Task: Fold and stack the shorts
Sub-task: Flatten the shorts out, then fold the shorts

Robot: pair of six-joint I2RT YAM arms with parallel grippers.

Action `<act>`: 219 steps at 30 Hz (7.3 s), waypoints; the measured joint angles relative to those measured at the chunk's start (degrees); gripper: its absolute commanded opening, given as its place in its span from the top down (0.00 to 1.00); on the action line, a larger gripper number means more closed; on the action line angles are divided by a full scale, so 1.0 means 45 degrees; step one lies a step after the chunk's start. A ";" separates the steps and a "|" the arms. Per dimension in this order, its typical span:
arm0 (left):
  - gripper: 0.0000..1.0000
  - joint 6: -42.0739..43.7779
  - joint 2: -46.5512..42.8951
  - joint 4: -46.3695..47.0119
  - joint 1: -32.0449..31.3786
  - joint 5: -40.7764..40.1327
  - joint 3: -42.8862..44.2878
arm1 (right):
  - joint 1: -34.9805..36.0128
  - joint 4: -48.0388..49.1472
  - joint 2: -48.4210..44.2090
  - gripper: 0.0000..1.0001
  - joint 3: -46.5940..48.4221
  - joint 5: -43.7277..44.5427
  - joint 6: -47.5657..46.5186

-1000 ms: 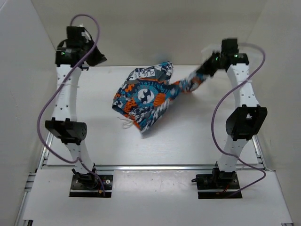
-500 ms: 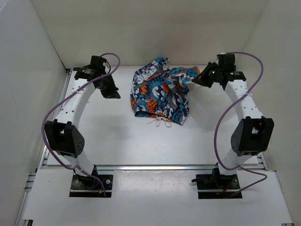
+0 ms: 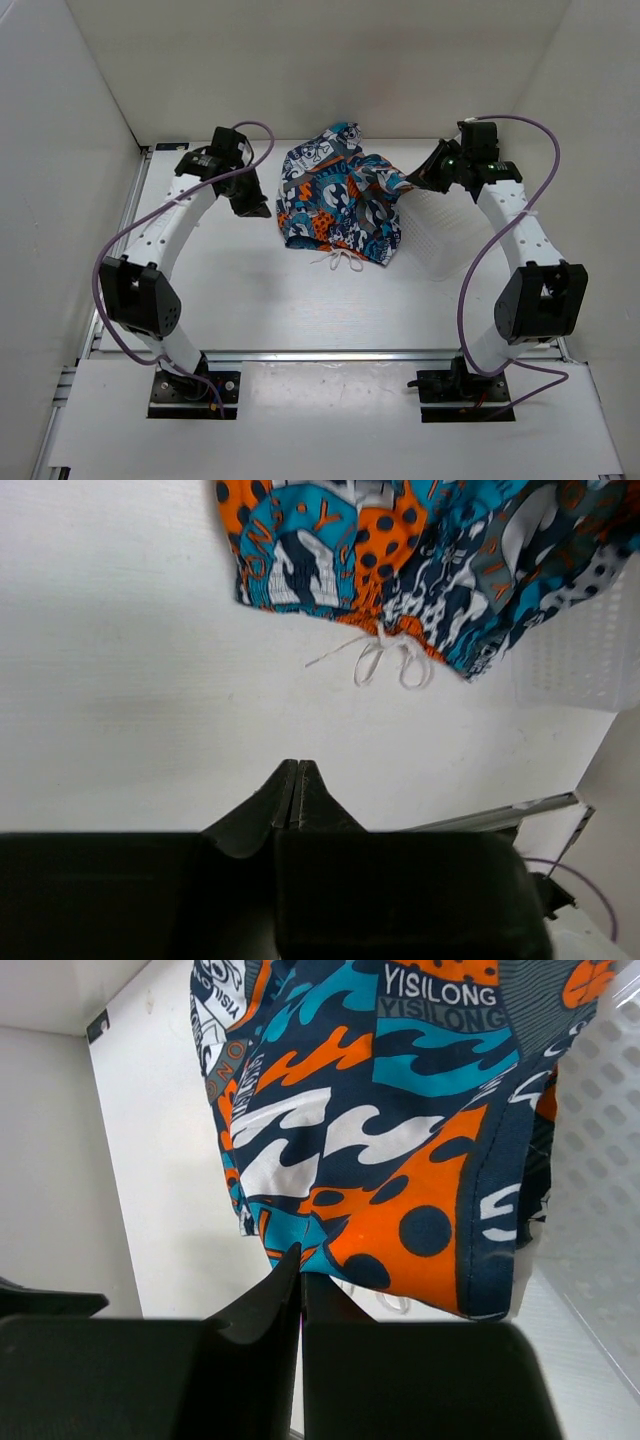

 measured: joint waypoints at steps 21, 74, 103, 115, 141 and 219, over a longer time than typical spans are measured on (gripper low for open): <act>0.39 -0.0855 0.4877 0.1685 -0.1224 -0.0238 -0.0831 | 0.0495 -0.0019 -0.0199 1.00 -0.0257 0.0146 -0.0350; 0.90 0.0957 0.8417 0.0316 0.1098 -0.0461 0.3206 | 0.4692 -0.2448 -0.1209 1.00 -0.0889 0.0151 -0.3589; 0.43 0.1438 -0.0427 -0.1127 0.5843 -0.2623 -0.1967 | 1.1147 -0.2001 0.0743 1.00 -0.3755 0.3716 0.0568; 0.43 -0.1025 -0.4031 0.0131 0.5984 -0.1064 -1.0142 | 0.8728 -0.1302 0.1967 1.00 -0.3570 0.4226 0.0733; 0.89 -0.1671 -0.0379 0.1996 0.5877 -0.1112 -0.7660 | 0.7839 -0.1248 0.1817 1.00 -0.2599 0.3716 -0.0136; 0.89 -0.0267 0.5338 0.1336 0.6853 0.2157 0.3847 | 0.7349 -0.1734 0.2599 1.00 0.5042 0.2395 -0.6135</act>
